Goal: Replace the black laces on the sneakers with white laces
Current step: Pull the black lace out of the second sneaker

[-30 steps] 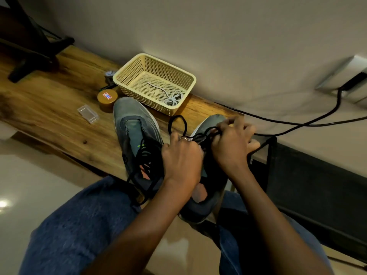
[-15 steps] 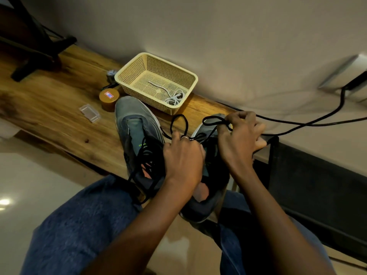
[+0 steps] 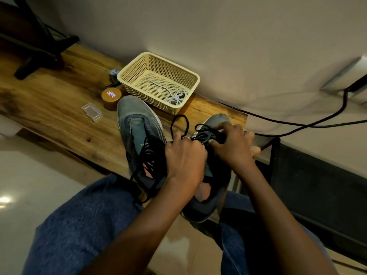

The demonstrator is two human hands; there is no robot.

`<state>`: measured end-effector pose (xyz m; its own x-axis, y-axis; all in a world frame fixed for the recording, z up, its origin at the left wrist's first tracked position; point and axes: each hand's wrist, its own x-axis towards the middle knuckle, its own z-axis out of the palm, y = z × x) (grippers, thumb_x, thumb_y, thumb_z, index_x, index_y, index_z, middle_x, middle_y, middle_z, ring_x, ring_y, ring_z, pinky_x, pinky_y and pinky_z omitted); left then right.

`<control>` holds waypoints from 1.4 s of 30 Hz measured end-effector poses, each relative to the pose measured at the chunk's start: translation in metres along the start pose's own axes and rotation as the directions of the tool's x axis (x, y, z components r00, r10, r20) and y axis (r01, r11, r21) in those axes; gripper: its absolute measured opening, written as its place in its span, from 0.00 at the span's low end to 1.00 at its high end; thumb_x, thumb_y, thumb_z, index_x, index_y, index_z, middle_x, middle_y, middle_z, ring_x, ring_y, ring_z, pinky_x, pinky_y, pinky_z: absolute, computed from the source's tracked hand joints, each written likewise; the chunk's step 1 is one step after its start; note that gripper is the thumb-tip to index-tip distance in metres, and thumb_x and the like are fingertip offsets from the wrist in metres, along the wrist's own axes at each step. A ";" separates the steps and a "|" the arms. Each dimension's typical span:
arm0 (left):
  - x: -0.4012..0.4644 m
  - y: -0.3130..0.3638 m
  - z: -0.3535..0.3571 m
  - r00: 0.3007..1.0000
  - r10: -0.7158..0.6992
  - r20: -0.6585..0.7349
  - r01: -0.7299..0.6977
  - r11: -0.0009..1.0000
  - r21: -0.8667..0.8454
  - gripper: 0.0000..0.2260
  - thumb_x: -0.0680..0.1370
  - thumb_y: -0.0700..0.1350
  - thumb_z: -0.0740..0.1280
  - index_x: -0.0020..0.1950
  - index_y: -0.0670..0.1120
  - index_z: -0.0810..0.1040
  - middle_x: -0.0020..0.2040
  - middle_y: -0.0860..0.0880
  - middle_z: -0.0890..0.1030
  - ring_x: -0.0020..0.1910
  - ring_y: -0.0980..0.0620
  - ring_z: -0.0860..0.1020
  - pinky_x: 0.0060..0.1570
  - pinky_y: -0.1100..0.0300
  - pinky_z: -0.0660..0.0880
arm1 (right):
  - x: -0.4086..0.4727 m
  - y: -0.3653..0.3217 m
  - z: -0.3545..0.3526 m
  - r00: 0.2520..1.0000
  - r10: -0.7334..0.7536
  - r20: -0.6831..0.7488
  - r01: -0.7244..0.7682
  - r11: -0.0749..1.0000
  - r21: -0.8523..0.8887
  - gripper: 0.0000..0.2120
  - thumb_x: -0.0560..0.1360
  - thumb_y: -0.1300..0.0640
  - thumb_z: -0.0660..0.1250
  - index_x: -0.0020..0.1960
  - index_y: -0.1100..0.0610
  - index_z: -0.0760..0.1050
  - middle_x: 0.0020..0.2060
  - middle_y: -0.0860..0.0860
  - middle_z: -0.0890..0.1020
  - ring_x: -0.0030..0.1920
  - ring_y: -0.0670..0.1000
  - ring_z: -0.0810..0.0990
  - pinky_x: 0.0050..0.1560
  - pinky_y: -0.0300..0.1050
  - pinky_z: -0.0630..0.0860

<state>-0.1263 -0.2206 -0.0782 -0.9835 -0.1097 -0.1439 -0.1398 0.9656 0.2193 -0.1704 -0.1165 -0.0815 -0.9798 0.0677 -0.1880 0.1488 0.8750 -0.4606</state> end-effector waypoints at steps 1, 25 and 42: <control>0.000 0.000 0.000 1.000 0.003 0.005 -0.003 1.000 0.003 0.17 0.83 0.51 0.55 0.52 0.43 0.80 0.57 0.45 0.79 0.68 0.45 0.65 0.54 0.52 0.69 | 0.000 0.000 0.001 0.999 -0.024 0.031 0.025 0.999 -0.034 0.16 0.75 0.51 0.68 0.62 0.45 0.71 0.63 0.52 0.69 0.65 0.57 0.61 0.64 0.59 0.62; 0.001 -0.002 0.000 1.000 0.002 -0.012 -0.001 1.000 0.028 0.14 0.83 0.48 0.57 0.51 0.43 0.79 0.54 0.45 0.79 0.68 0.45 0.65 0.50 0.54 0.70 | -0.003 -0.002 0.008 0.992 -0.115 0.043 0.122 0.950 -0.286 0.19 0.80 0.42 0.55 0.58 0.52 0.77 0.64 0.53 0.66 0.67 0.58 0.57 0.65 0.62 0.60; 0.000 -0.001 0.000 1.000 -0.003 -0.023 0.003 1.000 0.020 0.17 0.83 0.49 0.54 0.52 0.43 0.79 0.54 0.45 0.79 0.64 0.46 0.68 0.49 0.53 0.68 | -0.005 -0.007 0.005 0.992 -0.116 -0.054 0.103 0.976 -0.193 0.15 0.81 0.49 0.56 0.57 0.56 0.77 0.65 0.54 0.65 0.66 0.58 0.58 0.59 0.56 0.59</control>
<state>-0.1264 -0.2215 -0.0782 -0.9855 -0.1177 -0.1224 -0.1406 0.9698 0.1994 -0.1661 -0.1251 -0.0819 -0.9962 -0.0082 -0.0862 0.0183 0.9532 -0.3019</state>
